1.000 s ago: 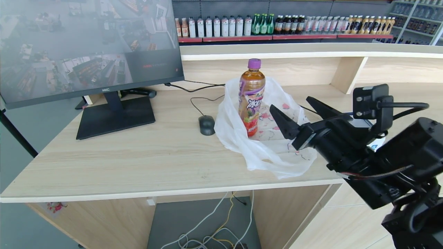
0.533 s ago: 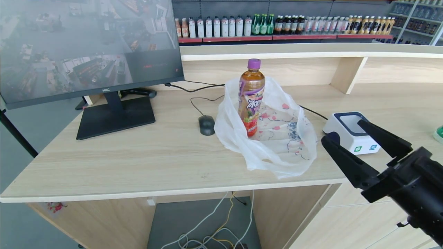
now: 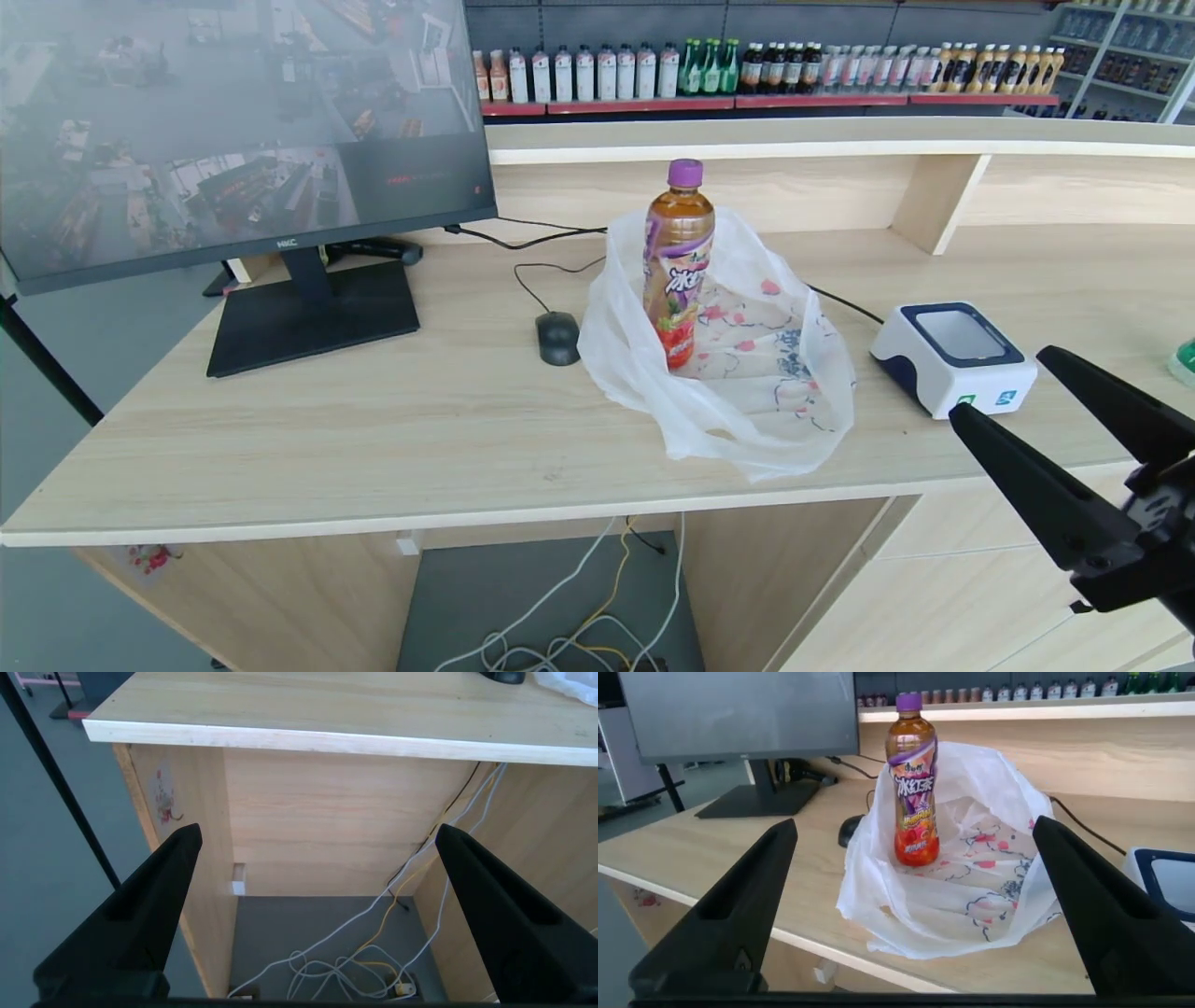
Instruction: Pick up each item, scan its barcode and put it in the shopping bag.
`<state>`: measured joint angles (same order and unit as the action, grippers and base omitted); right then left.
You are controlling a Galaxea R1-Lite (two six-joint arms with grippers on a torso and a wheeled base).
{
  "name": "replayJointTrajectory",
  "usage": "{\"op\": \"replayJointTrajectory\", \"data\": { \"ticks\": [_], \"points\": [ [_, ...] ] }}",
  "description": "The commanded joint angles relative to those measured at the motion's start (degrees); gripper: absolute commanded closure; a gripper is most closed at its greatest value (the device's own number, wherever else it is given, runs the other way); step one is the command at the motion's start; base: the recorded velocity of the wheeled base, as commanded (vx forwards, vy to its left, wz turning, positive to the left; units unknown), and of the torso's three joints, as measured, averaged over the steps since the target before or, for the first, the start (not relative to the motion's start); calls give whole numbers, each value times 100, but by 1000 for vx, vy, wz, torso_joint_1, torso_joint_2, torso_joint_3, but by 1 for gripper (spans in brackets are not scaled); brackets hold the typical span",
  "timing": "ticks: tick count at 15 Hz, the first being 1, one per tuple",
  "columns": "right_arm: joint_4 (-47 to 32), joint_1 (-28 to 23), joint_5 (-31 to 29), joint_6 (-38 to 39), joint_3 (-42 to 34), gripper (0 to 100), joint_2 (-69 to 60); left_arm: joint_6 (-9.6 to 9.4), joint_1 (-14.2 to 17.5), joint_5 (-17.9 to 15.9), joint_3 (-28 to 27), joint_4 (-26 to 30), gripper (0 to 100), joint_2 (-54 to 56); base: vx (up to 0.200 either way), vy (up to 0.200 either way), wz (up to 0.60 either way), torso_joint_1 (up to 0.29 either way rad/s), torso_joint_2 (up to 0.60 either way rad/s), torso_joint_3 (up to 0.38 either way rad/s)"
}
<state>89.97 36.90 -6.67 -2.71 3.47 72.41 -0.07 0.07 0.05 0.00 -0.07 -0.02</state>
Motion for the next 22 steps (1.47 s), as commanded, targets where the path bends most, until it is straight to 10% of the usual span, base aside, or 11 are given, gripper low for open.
{"op": "replayJointTrajectory", "data": {
  "ticks": [1,11,22],
  "points": [
    [3,36,-1,-2,4,0,27,-1,1,4,0,-1,0,2,0,0,0,0,0,0],
    [3,98,-1,121,-163,0,-34,7,1,4,0,-1,0,2,-40,0,0,0,1,0],
    [3,72,69,95,-128,0,98,34,1,4,0,-1,0,2,0,-200,0,4,0,2]
  ]
}}
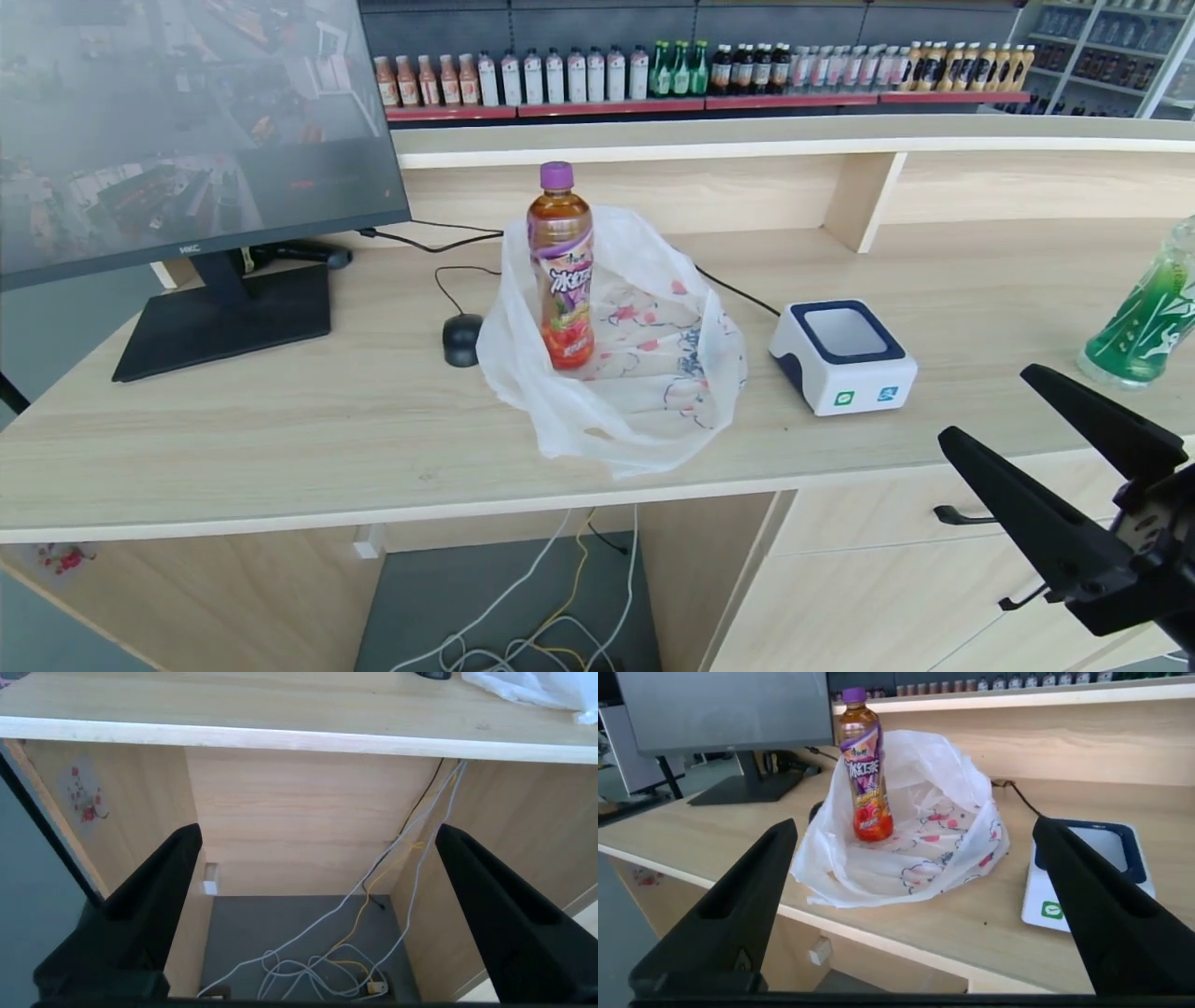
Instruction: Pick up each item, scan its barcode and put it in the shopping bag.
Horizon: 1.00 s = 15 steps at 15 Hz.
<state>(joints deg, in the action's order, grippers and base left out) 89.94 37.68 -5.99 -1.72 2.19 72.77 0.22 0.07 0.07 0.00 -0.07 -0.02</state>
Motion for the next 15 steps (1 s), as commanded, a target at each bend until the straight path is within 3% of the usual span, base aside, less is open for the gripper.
{"op": "replayJointTrajectory", "data": {
  "ticks": [1,15],
  "points": [
    [6,-6,1,-4,0,0,62,4,1,1,0,-1,0,2,0,-200,0,7,2,2],
    [6,-6,1,-21,-70,0,10,4,1,1,0,-1,0,2,0,-200,0,3,3,2]
  ]
}}
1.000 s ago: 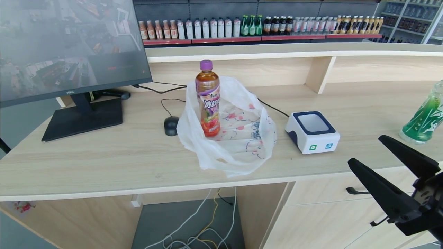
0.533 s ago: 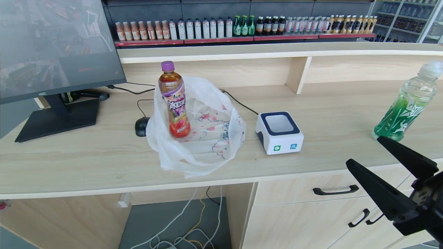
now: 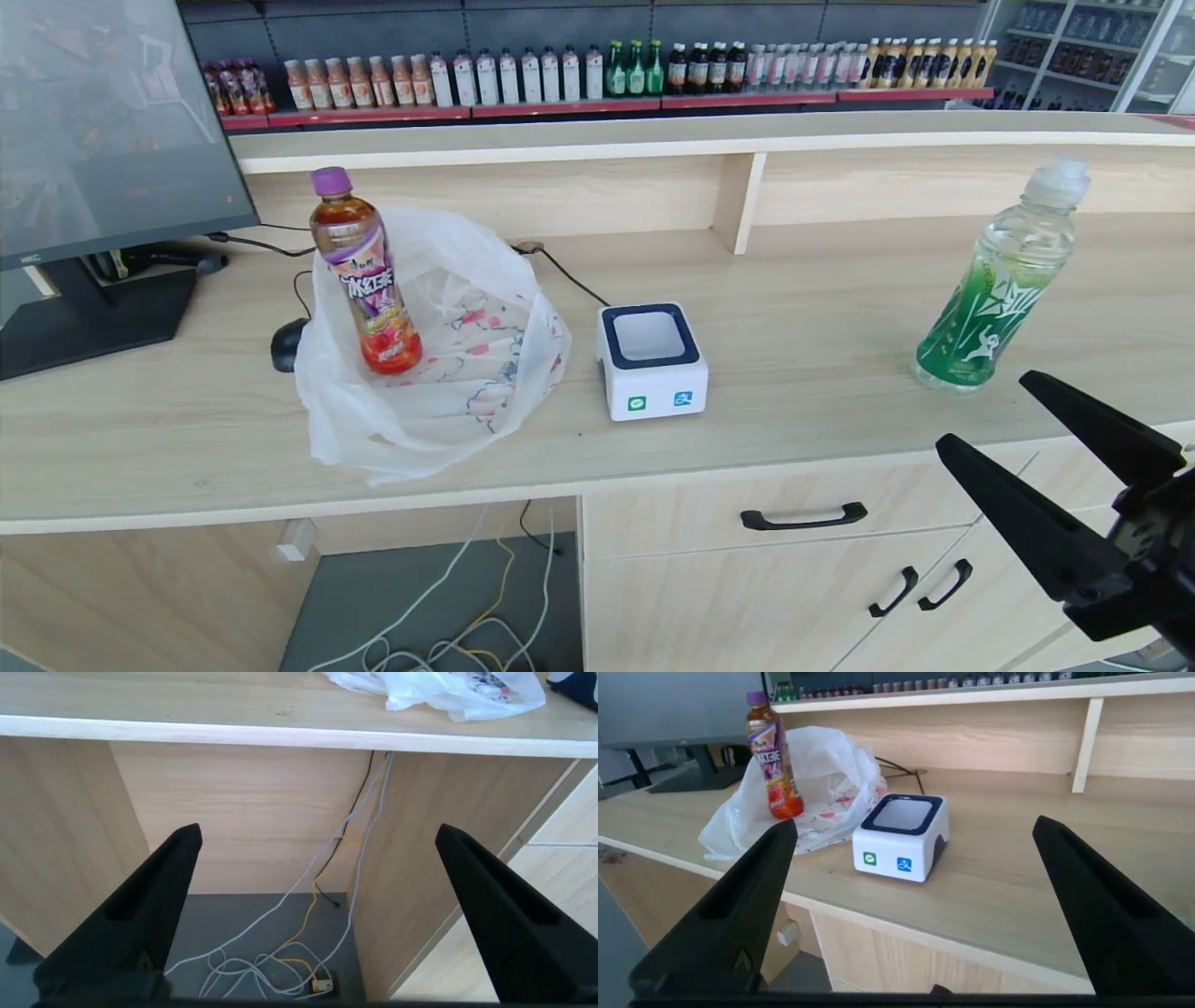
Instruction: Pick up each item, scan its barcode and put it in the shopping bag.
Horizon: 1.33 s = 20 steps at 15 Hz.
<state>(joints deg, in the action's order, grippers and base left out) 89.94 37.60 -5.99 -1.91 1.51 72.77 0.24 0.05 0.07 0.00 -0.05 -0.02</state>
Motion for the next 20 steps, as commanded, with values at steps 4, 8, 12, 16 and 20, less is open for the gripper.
{"op": "replayJointTrajectory", "data": {
  "ticks": [4,8,12,16,20],
  "points": [
    [6,2,1,7,-2,0,10,2,4,1,0,-4,0,2,0,-200,0,7,2,0],
    [6,2,1,7,-2,0,36,2,4,1,0,-4,0,2,0,-200,0,6,2,2],
    [6,-7,1,7,-2,0,71,2,4,1,0,-4,0,2,0,-200,0,2,-2,4],
    [6,2,1,-2,-2,0,115,-7,4,1,0,-4,0,2,0,-50,0,-1,1,2],
    [6,-7,-8,-2,-90,0,229,-33,4,-7,0,-4,0,2,0,0,0,0,0,0]
  ]
}}
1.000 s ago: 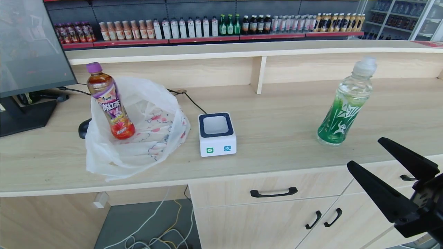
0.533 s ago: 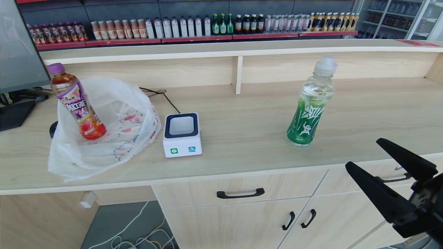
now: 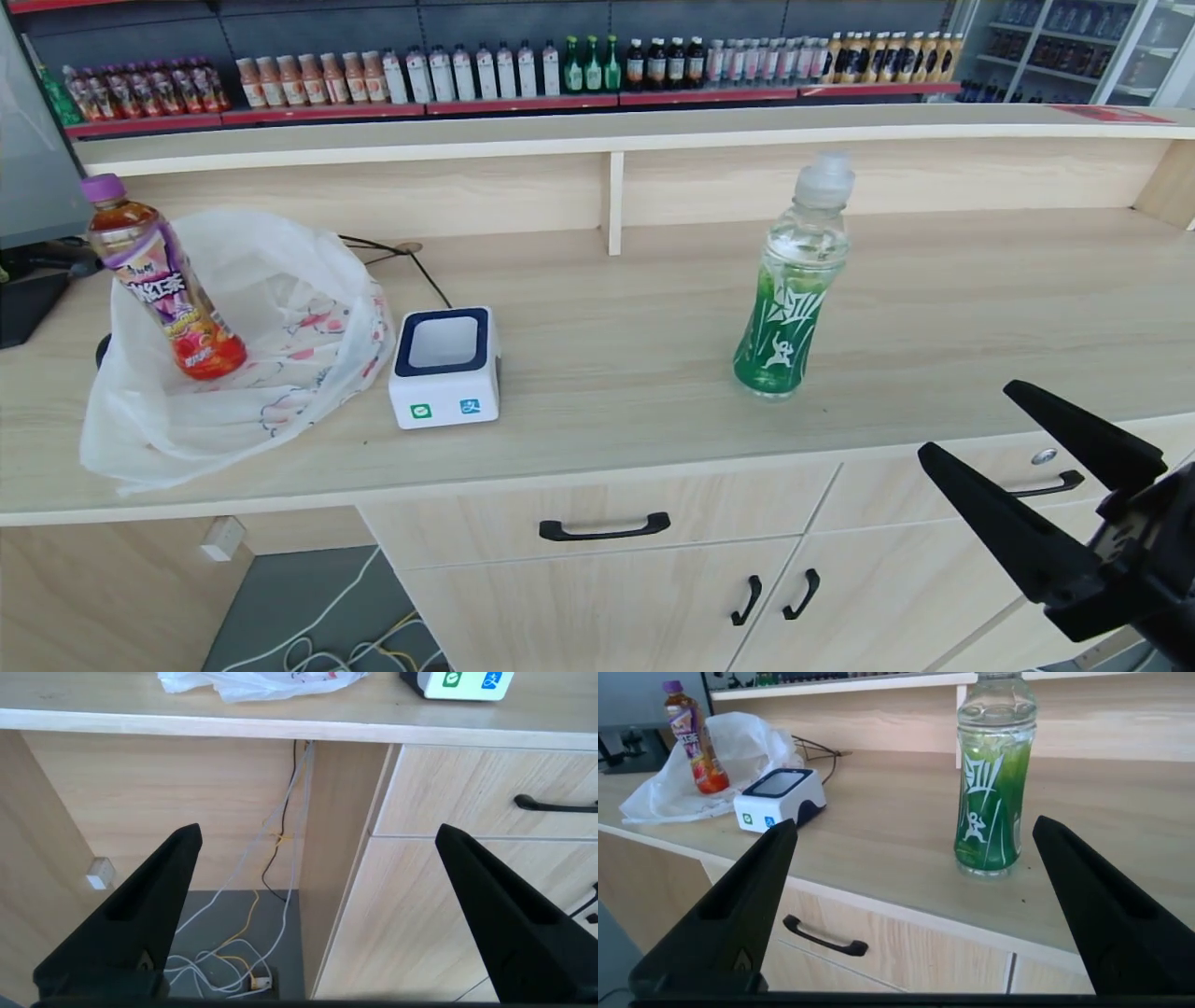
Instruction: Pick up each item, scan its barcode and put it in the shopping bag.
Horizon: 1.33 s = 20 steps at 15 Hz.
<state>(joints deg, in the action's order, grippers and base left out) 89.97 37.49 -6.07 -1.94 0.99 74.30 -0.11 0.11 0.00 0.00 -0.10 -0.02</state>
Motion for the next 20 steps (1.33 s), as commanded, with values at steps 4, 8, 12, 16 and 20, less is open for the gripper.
{"op": "replayJointTrajectory", "data": {
  "ticks": [4,8,12,16,20],
  "points": [
    [3,-224,1,-8,-46,0,304,-15,-2,0,0,1,0,2,0,0,0,0,0,0],
    [3,-356,-26,-228,68,0,621,-15,-2,0,0,1,0,2,0,0,0,0,0,0],
    [3,-628,-35,-659,886,0,1113,-15,-2,9,0,1,0,2,0,0,0,0,0,0],
    [3,-769,9,-597,1114,0,1420,-15,-2,0,0,1,0,2,0,0,0,0,0,0],
    [-49,-778,27,-509,1729,0,1974,-15,-2,0,0,1,0,2,0,0,0,0,0,0]
  ]
}}
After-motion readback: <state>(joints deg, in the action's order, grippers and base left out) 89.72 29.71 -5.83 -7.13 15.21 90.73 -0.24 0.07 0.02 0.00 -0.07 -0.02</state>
